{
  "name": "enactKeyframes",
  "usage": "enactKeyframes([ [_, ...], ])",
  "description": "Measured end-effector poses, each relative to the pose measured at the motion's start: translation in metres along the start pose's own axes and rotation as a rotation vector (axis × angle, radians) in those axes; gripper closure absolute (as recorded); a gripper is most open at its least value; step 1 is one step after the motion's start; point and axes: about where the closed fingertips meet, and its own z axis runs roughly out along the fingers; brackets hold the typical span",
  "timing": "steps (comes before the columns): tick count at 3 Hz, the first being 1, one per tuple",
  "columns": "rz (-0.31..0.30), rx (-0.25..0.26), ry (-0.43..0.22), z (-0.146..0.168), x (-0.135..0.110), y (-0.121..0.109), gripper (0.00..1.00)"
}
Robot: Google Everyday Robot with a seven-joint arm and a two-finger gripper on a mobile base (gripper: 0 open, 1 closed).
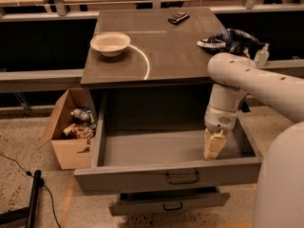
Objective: Open top drawer
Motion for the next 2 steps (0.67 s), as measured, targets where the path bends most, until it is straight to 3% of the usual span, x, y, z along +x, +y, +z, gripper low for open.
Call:
enactKeyframes([
  [2, 0.071, -0.021, 0.013, 0.001, 0.017, 0.041, 1.00],
])
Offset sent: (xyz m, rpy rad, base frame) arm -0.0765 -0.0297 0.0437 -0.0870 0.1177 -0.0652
